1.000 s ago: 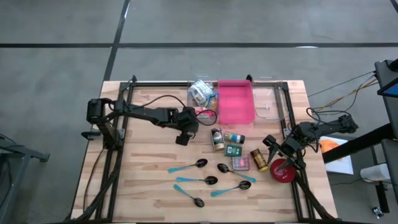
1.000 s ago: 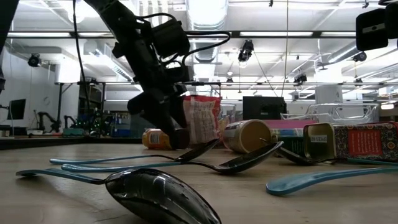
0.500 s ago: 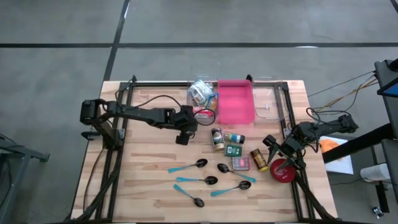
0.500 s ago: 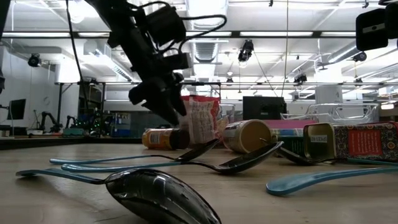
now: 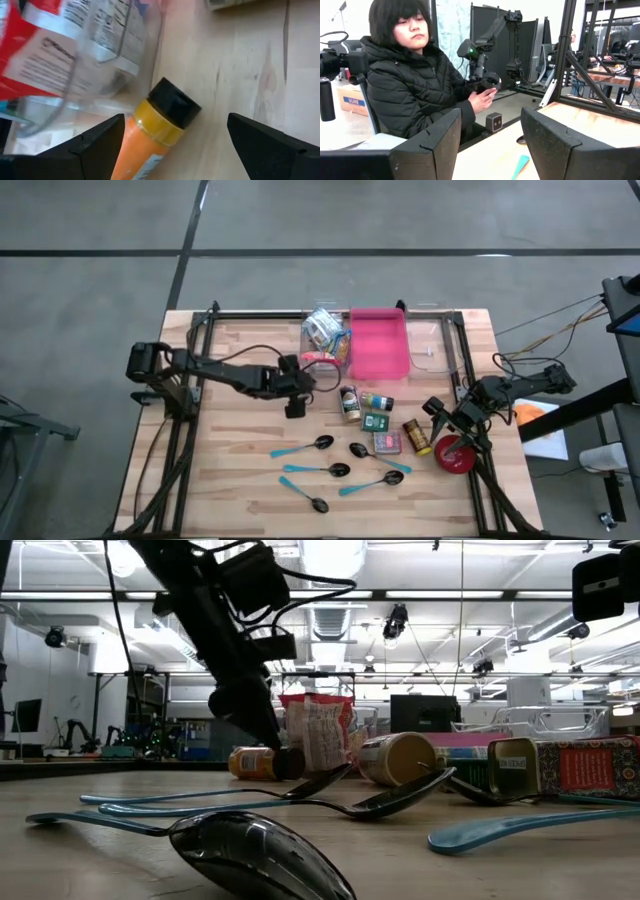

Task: Pick & Place Food Item
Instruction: Put the orange spice bottle into the pink bin

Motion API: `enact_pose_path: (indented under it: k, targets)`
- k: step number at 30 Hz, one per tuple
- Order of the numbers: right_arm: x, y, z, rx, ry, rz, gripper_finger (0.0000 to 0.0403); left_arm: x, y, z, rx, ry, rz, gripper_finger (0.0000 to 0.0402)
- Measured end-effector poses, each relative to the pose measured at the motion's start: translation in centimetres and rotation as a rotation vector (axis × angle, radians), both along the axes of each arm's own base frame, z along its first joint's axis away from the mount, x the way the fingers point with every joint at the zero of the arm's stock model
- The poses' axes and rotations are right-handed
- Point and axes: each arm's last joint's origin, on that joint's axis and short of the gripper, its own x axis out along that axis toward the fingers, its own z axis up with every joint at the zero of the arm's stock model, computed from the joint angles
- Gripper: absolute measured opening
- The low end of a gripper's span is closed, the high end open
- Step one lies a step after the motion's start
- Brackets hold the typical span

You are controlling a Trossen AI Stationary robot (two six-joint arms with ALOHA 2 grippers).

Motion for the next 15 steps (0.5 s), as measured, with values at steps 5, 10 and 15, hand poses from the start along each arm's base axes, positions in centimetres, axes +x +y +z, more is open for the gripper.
enact_pose_path:
  k: [5, 10, 15]
  targets:
    - [0.0, 0.0, 0.0, 0.000, 0.000, 0.000, 0.0206, -0.7, 0.1, -1.5, -0.003, -0.048, 0.026, 0.0353]
    - [0.0, 0.0, 0.0, 0.000, 0.000, 0.000, 0.0206, -1.2, 0.1, -2.3, 0.007, -0.087, 0.029, 0.0353]
    - [0.0, 0.0, 0.0, 0.000, 0.000, 0.000, 0.0206, -1.4, 0.5, -2.6, 0.012, -0.086, 0.042, 0.0353]
